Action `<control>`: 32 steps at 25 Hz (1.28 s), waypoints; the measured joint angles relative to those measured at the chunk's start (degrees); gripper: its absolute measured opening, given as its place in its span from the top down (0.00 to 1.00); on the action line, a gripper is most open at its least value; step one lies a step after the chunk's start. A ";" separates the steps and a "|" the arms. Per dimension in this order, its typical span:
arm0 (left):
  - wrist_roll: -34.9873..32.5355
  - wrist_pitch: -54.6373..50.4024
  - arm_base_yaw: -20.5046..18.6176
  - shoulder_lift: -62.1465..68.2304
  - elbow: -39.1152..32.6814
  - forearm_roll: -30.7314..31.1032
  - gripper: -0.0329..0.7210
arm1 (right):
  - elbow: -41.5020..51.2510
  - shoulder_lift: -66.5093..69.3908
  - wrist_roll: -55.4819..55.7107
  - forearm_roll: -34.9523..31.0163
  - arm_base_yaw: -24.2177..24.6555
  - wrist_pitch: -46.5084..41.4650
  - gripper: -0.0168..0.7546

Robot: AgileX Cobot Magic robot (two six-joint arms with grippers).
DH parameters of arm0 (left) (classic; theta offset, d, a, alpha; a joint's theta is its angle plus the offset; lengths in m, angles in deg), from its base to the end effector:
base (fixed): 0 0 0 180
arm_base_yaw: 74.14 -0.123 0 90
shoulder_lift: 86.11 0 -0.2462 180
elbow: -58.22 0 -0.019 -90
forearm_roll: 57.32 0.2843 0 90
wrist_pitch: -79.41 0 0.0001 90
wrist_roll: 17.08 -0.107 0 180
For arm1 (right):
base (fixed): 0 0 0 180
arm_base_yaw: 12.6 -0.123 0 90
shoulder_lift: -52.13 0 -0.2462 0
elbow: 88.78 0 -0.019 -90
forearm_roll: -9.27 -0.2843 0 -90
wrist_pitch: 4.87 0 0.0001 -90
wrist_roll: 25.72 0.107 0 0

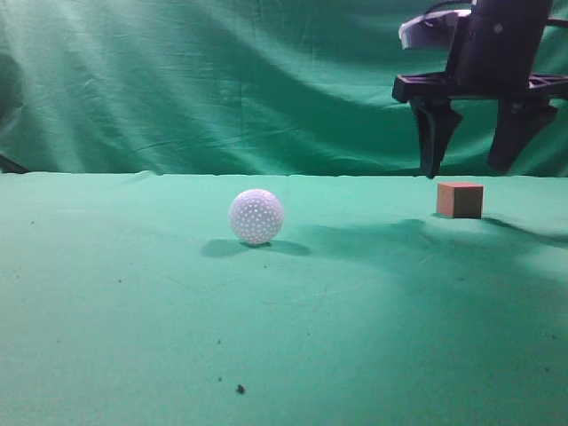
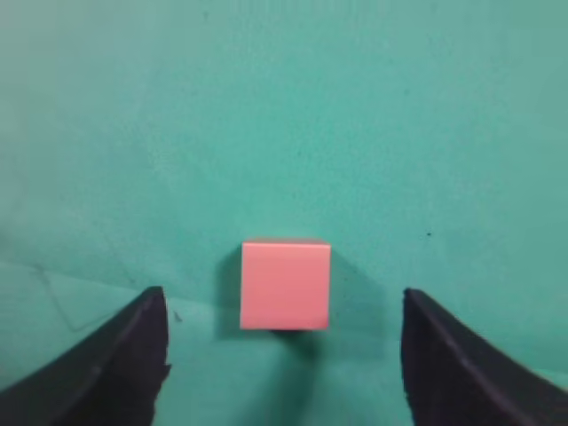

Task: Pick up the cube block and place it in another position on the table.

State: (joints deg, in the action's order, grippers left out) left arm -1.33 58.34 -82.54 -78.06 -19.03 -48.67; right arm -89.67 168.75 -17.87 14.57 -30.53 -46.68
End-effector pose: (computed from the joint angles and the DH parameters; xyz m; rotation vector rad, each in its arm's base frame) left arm 0.1383 0.0263 0.1699 -0.2962 1.8288 0.0590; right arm 0.3974 0.1217 0.1381 -0.3184 2.7246 0.0207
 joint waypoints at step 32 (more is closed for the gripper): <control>0.00 0.00 0.00 0.00 0.00 0.00 0.64 | 39.85 -74.00 0.22 -4.30 0.00 0.73 0.98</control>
State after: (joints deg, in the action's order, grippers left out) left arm -1.33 58.34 -82.54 -78.06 -19.03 -48.67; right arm -49.82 94.75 -17.65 10.27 -30.53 -45.95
